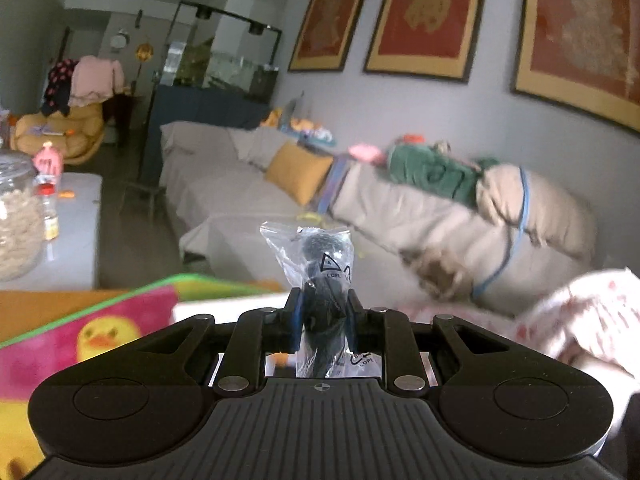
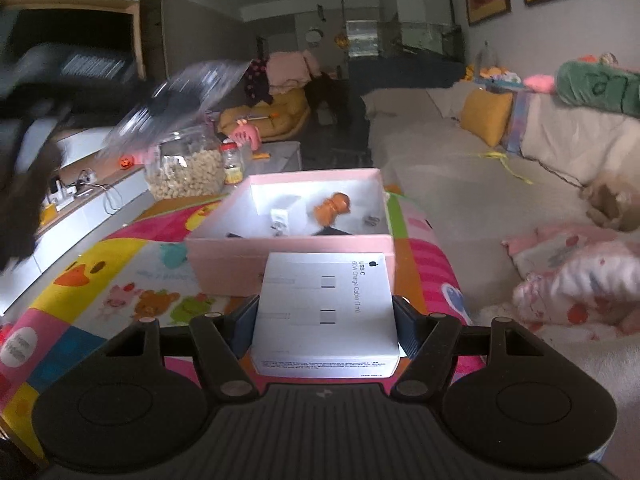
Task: Organize rigid objects
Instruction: 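Carry the white box and cable bag into the pink box and open both tools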
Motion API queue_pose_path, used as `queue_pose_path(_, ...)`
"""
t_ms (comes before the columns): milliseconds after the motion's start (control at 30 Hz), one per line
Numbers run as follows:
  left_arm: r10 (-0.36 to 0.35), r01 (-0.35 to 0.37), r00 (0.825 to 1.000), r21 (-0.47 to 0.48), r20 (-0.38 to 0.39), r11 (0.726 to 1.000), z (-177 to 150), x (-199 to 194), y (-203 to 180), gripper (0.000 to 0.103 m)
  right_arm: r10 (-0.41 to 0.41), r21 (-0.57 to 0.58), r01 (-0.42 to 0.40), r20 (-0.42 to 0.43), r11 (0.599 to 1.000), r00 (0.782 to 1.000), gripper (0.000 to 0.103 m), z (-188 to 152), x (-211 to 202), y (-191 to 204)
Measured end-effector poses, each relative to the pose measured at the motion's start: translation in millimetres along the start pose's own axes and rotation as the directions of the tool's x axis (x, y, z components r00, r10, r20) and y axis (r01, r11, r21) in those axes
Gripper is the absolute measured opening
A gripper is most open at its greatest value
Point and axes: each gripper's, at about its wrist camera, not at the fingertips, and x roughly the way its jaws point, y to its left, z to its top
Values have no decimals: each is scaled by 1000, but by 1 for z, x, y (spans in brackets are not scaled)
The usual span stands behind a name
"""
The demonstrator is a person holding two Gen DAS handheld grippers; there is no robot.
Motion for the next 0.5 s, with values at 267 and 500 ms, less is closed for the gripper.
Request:
queue_pose_path(267, 147, -151, 986, -38, -82, 988, -17, 42, 19, 25, -48, 32, 49, -30, 998, 998, 69, -10, 8, -16)
queue_pose_path(500, 156, -182, 969, -125, -190, 975, -65, -12, 44, 25, -48, 45, 51, -53, 998, 997, 69, -8, 17, -18)
